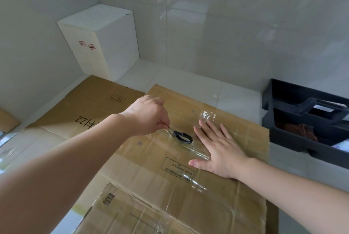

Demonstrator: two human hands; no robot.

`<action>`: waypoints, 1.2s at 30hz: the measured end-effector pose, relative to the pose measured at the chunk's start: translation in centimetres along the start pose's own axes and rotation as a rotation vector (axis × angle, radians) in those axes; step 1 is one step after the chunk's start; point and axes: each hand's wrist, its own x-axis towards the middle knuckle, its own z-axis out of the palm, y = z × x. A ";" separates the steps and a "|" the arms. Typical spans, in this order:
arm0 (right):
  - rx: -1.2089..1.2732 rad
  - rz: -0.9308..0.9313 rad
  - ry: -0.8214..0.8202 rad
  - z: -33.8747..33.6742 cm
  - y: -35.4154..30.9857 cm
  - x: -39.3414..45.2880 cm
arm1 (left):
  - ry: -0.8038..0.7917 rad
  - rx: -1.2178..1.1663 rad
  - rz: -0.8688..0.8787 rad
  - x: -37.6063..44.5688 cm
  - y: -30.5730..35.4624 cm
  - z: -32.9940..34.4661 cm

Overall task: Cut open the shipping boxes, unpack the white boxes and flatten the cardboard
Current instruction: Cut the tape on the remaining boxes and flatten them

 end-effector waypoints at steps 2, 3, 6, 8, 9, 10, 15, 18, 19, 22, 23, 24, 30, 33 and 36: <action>0.002 -0.001 -0.003 0.1 0.3 -0.3 | 0.011 -0.015 -0.005 -0.2 -0.1 -0.2; 0.007 -0.002 -0.005 0.1 0.3 -0.4 | 0.022 -0.027 -0.012 -0.4 -0.4 -0.4; 0.013 -0.003 -0.004 0.1 0.3 -0.4 | 0.059 -0.059 -0.050 -1.0 -1.7 -1.1; 0.006 -0.002 0.003 0.2 0.3 -0.3 | 0.034 -0.059 -0.102 -1.3 -2.3 -1.4; 0.002 -0.001 0.005 0.2 0.3 -0.4 | 0.018 -0.052 -0.114 -1.3 -2.5 -1.4; 0.000 -0.001 0.008 0.3 0.3 -0.4 | 0.013 -0.048 -0.117 -1.3 -2.6 -1.3; -0.013 -0.009 0.007 0.2 0.5 -0.4 | 0.028 -0.066 -0.085 -1.2 -2.9 -1.0; -0.009 -0.013 0.010 0.2 0.5 -0.4 | 0.038 -0.069 -0.076 -1.2 -3.5 -0.8; -0.008 -0.015 0.008 0.2 0.5 -0.3 | 0.035 -0.065 -0.071 -1.2 -3.6 -0.7; -0.017 -0.013 0.003 0.2 0.6 -0.3 | 0.044 -0.047 -0.056 -1.3 -4.4 -0.9; -0.019 -0.014 0.002 0.2 0.6 -0.3 | 0.050 -0.039 -0.059 -1.5 -4.7 -1.0; -0.020 -0.014 0.002 0.2 0.6 -0.3 | 0.057 -0.032 -0.069 -1.7 -5.2 -1.2; -0.019 -0.010 0.000 0.2 0.6 -0.3 | 0.062 -0.008 -0.125 -3.0 -7.3 -1.7; -0.025 -0.009 -0.012 0.1 0.6 -0.3 | 0.066 -0.014 -0.135 -3.0 -7.4 -1.5; -0.037 -0.006 -0.023 0.0 0.6 -0.4 | 0.066 -0.012 -0.135 -3.0 -7.5 -1.3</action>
